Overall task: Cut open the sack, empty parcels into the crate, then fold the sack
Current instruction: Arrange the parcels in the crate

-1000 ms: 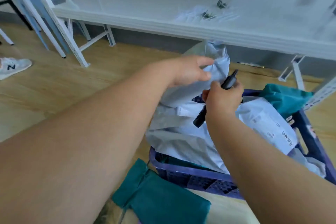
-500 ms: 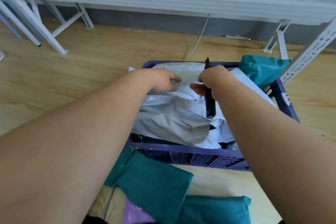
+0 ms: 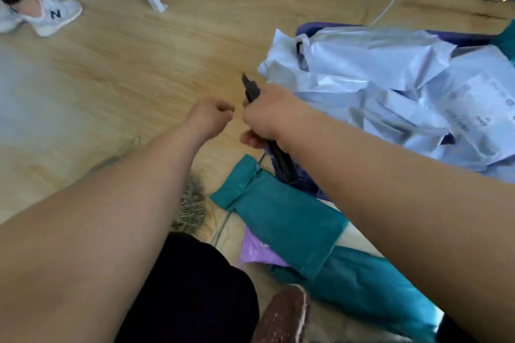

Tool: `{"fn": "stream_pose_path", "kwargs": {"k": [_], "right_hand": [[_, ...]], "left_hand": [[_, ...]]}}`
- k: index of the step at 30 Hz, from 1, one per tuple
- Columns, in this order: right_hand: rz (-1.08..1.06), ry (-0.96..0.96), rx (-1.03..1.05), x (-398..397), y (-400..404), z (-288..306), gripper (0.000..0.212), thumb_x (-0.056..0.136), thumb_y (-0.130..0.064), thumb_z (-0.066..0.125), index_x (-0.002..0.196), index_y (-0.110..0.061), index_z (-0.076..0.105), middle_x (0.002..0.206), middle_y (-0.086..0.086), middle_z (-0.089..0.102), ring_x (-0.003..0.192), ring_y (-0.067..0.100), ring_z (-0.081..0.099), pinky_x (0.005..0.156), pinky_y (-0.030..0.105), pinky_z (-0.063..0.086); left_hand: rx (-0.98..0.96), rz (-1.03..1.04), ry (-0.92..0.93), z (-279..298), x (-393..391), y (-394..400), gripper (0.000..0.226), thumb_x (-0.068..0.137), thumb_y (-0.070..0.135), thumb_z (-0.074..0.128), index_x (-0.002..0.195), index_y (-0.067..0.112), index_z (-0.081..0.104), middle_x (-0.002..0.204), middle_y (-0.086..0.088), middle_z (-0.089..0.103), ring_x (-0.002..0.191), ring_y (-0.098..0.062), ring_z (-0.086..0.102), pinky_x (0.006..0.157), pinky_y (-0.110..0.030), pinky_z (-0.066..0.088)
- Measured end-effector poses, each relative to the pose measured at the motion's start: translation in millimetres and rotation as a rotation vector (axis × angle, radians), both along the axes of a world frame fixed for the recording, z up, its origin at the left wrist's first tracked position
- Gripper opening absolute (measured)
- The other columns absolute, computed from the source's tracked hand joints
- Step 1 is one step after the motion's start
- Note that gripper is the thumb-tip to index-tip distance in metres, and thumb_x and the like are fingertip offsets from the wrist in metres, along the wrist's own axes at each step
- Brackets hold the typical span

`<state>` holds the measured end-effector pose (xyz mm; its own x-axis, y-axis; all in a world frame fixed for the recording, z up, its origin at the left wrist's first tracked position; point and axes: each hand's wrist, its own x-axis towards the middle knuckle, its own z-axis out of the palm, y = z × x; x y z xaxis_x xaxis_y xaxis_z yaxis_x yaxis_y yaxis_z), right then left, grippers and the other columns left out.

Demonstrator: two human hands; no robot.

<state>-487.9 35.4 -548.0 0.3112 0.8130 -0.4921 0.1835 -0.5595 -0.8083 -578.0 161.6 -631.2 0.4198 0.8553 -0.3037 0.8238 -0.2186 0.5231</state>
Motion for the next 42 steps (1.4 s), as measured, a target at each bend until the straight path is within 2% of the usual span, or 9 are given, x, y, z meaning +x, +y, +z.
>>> {"fn": "stream_pose_path", "kwargs": {"k": [4,8,15,19,24,28,33,37,42], "right_hand": [[0.277,-0.31,-0.22,-33,-13,-77,0.005,0.09,-0.005,0.05,0.092,-0.006,0.054,0.076,0.006,0.052,0.08,0.025,0.063,0.057,0.025,0.045],[0.399,-0.436,-0.5,-28,-39,-134,0.029,0.089,-0.005,0.055,0.118,-0.006,0.055,0.109,0.012,0.06,0.088,0.028,0.057,0.065,0.029,0.043],[0.421,-0.362,-0.72,-23,-52,-181,0.028,0.093,-0.006,0.051,0.12,-0.01,0.051,0.103,0.012,0.058,0.085,0.026,0.061,0.07,0.033,0.053],[0.398,-0.368,-0.746,-29,-50,-198,0.03,0.09,-0.004,0.054,0.119,-0.011,0.053,0.11,0.014,0.061,0.097,0.029,0.066,0.084,0.042,0.058],[0.445,-0.455,-0.744,-31,-51,-197,0.023,0.092,-0.007,0.05,0.115,-0.012,0.051,0.097,0.01,0.052,0.078,0.024,0.054,0.061,0.032,0.046],[0.396,-0.602,-0.486,-43,-38,-188,0.032,0.092,-0.013,0.057,0.123,-0.016,0.052,0.12,0.011,0.05,0.099,0.03,0.056,0.08,0.039,0.051],[0.104,-0.484,-0.118,-65,0,-158,0.063,0.078,-0.041,0.075,0.131,-0.016,0.051,0.121,0.008,0.056,0.109,0.025,0.056,0.089,0.032,0.046],[-0.023,-0.469,0.005,-71,40,-117,0.048,0.08,-0.025,0.073,0.123,-0.015,0.053,0.11,0.005,0.062,0.102,0.026,0.06,0.074,0.031,0.046],[-0.163,-0.441,0.171,-53,90,-40,0.029,0.086,-0.007,0.053,0.114,-0.013,0.055,0.102,0.007,0.062,0.094,0.025,0.06,0.066,0.029,0.04]], "left_hand": [[-0.228,-0.452,0.586,-52,-41,-6,0.034,0.095,0.031,0.052,0.121,0.011,0.062,0.125,-0.009,0.061,0.115,-0.028,0.055,0.088,-0.033,0.046],[-0.24,-0.702,0.59,-82,-40,-10,0.05,0.095,0.033,0.055,0.141,0.016,0.047,0.146,-0.004,0.046,0.129,-0.023,0.047,0.104,-0.029,0.037],[-0.128,-1.321,0.815,-146,-56,-53,0.035,0.093,0.045,0.052,0.126,0.037,0.059,0.161,0.004,0.001,0.147,-0.026,0.001,0.12,-0.042,0.012],[0.066,-1.562,1.039,-177,-70,-50,0.053,0.093,0.047,0.053,0.143,0.038,0.041,0.159,0.005,-0.022,0.146,-0.029,-0.018,0.12,-0.047,-0.004],[0.167,-1.517,0.898,-181,-88,-30,0.055,0.093,0.032,0.054,0.145,0.021,0.039,0.161,0.0,0.005,0.148,-0.021,0.005,0.119,-0.047,-0.004],[0.263,-1.199,0.516,-155,-83,12,0.043,0.082,0.02,0.067,0.124,0.015,0.059,0.137,-0.004,0.049,0.131,-0.021,0.043,0.117,-0.039,0.002],[0.454,-1.013,0.057,-105,-71,44,0.006,0.077,0.014,0.066,0.081,0.01,0.066,0.088,-0.011,0.062,0.081,-0.035,0.063,0.084,-0.042,0.05],[0.506,-0.755,0.026,-40,-70,75,0.021,0.085,0.011,0.066,0.104,0.012,0.057,0.108,-0.009,0.06,0.097,-0.033,0.058,0.078,-0.04,0.043],[1.018,-0.741,0.074,75,-60,133,0.039,0.09,0.013,0.059,0.127,0.019,0.051,0.109,-0.017,0.055,0.095,-0.044,0.056,0.085,-0.052,0.045]]}}
